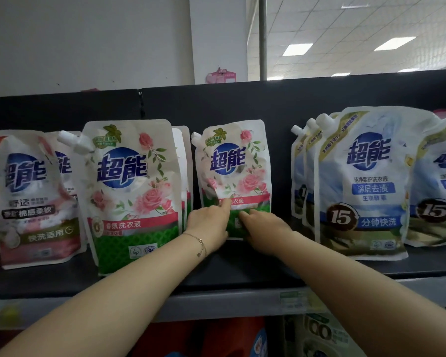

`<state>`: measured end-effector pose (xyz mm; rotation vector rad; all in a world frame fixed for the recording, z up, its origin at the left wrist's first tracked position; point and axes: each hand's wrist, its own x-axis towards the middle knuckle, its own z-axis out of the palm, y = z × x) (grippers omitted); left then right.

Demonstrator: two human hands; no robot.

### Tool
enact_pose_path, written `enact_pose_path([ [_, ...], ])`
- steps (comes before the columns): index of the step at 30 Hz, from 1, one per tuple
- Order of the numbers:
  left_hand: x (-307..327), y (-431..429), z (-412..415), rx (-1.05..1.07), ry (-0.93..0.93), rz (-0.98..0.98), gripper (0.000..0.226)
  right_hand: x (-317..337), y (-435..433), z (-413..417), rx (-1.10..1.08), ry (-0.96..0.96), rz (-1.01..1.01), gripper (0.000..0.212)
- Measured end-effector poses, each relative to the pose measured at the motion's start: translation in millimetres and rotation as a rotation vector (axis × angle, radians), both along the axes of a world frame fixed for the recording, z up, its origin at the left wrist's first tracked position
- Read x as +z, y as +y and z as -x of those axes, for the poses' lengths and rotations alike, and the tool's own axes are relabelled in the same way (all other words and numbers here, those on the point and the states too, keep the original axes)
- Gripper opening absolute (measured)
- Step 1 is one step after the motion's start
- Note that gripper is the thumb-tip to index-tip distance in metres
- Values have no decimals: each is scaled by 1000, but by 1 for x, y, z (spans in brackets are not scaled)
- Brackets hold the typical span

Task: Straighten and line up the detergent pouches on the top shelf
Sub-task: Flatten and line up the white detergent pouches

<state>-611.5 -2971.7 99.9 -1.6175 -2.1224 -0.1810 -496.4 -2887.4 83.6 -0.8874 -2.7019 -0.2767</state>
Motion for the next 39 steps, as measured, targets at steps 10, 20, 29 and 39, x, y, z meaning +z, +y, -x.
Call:
enact_pose_path([
  [10,-1,38,14,134,-65,65,59,4,26,31,-91,-165,-90,58],
  [20,12,35,1,174,-258,236,69,21,14,16,45,-97,260,51],
  [29,17,38,-53,-277,-450,139,5,25,-9,-63,-66,41,181,20],
  [39,10,56,-121,-510,-881,167,51,30,-9,-157,-48,55,62,25],
])
